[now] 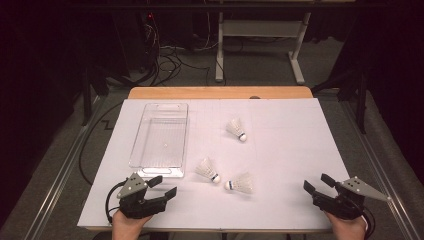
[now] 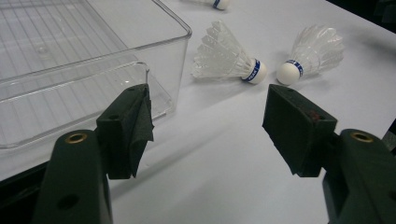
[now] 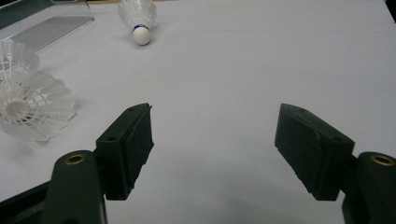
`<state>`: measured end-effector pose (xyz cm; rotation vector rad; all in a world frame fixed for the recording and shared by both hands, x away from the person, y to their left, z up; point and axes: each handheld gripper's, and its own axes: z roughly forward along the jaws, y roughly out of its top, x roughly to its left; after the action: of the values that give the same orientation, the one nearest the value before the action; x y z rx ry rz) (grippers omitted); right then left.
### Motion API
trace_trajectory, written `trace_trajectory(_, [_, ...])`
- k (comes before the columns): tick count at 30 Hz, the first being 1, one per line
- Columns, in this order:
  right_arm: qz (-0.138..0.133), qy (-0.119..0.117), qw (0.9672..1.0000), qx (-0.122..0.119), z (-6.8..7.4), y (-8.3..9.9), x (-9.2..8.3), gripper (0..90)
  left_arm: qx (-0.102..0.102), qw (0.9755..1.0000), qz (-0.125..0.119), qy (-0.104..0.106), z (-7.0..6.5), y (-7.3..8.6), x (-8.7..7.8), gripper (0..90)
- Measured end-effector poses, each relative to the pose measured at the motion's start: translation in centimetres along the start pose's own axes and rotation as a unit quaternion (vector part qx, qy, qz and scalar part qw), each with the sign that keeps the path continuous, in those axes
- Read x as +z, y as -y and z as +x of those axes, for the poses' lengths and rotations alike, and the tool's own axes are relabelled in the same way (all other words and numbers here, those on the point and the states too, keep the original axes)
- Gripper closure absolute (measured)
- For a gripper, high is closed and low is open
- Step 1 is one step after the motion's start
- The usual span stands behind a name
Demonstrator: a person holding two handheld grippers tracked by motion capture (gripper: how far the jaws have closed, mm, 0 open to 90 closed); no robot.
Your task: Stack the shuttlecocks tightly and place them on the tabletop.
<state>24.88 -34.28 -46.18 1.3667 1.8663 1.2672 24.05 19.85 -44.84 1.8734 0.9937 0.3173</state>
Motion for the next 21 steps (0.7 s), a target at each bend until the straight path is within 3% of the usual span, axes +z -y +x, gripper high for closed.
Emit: trace_trajectory(21, [0.008,-0.005,1.0000,-0.001,0.0,0.0,0.1,28.3,0.004,0.9998,0.009,0.017,-1.6,-0.8,1.9,33.6])
